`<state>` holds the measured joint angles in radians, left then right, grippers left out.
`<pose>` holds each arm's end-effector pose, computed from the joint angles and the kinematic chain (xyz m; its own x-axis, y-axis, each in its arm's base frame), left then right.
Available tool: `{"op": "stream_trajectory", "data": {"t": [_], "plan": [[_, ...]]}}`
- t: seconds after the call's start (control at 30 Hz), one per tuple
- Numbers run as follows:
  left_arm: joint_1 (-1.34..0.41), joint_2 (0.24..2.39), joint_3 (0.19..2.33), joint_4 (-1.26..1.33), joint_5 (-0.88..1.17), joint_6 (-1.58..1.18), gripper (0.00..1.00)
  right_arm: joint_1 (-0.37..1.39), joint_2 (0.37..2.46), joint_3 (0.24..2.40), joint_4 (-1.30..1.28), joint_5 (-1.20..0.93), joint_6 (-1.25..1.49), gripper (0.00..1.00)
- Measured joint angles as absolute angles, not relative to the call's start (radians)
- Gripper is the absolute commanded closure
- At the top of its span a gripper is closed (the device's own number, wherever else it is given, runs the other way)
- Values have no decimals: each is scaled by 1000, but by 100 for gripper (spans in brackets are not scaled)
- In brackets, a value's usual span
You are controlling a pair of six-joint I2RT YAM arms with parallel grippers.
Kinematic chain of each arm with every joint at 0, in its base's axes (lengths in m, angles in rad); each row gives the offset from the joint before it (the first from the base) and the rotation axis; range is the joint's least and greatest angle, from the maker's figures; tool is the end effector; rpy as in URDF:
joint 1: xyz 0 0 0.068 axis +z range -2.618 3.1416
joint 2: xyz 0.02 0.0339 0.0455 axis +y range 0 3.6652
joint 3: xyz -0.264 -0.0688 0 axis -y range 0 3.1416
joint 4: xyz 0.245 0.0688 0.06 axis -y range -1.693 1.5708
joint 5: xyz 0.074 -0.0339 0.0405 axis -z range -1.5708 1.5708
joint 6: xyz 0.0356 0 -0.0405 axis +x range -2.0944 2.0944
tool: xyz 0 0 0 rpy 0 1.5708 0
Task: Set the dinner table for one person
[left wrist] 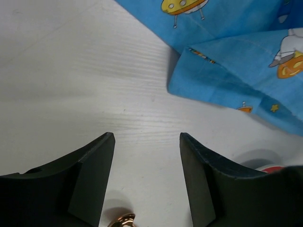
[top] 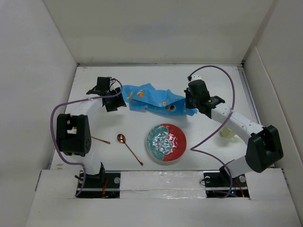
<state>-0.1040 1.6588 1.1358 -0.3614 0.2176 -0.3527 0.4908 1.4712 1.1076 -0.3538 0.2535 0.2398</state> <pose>0.3516 -0.0444 0.2220 -0.8040 -0.2552 -0.5371 -0.0429 0.9258 -0.3756 0.2915 0.1457 0.2738 -0.6320 -0.0771 -0.7711 -0.1436 0.9895 0.0188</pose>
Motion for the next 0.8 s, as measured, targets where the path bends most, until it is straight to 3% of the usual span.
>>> {"op": "stream_trajectory", "data": {"t": [0.07,0.2,0.27,0.33,0.63,0.77,0.8], "plan": [[-104,1660,1130,-321,242,-374,48,491,1468,1100,-350,251,242,100],[-104,1690,1132,-240,308,-394,70,485,1468,1078,-349,226,252,100],[-112,1744,1152,-212,335,-395,70,483,1468,1076,-348,211,259,100],[-118,1785,1170,-201,343,-395,63,478,1468,1076,-340,192,262,100],[-184,1938,1272,-206,339,-367,57,459,1478,1076,-332,157,270,100],[-183,1966,1299,-205,342,-352,71,459,1478,1076,-331,150,274,100],[-184,1970,1303,-204,342,-347,83,459,1478,1076,-331,149,277,100]]}}
